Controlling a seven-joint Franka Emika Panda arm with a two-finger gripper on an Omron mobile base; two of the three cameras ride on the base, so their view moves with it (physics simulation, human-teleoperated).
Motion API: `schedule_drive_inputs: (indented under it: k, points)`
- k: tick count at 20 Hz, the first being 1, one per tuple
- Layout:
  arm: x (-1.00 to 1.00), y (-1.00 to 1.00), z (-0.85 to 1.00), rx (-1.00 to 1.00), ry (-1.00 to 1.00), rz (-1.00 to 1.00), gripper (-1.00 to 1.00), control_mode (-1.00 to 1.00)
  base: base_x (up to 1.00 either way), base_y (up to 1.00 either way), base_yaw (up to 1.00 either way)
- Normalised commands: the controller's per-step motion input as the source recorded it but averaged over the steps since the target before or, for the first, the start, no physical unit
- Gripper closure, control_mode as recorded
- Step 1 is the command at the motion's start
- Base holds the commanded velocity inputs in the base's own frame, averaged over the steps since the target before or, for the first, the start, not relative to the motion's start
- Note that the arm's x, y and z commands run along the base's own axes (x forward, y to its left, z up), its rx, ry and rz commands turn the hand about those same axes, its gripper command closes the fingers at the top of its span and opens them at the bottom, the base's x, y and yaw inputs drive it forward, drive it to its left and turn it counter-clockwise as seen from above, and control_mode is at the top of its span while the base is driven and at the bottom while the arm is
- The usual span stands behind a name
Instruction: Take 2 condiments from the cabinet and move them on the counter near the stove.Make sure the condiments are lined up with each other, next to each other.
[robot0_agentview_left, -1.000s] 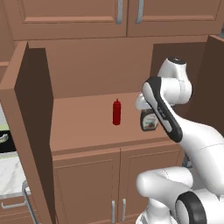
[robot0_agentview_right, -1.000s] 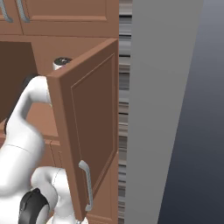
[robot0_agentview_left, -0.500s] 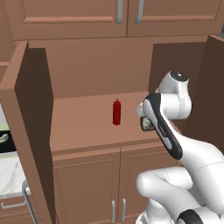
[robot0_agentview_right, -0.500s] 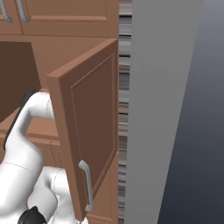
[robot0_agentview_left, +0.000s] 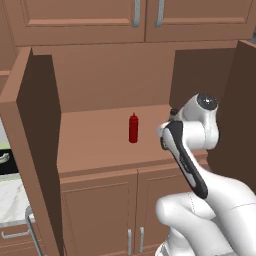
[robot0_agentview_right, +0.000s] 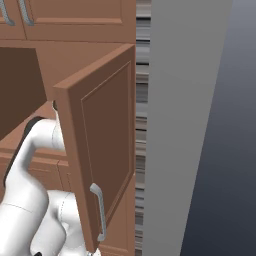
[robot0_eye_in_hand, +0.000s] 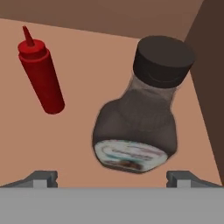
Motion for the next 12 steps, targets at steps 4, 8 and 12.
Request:
schedule_drive_inputs:
  k: [4, 8, 12]
  points:
    - [0.0, -0.16, 0.0, 0.01, -0.01, 0.0, -1.0, -1.0, 0.0, 0.0, 0.0]
    - [0.0, -0.17, 0.0, 0.04, -0.06, 0.0, -1.0, -1.0, 0.0, 0.0, 0.0]
    - [0.0, -0.12, 0.0, 0.04, -0.09, 0.0, -1.0, -1.0, 0.0, 0.0, 0.0]
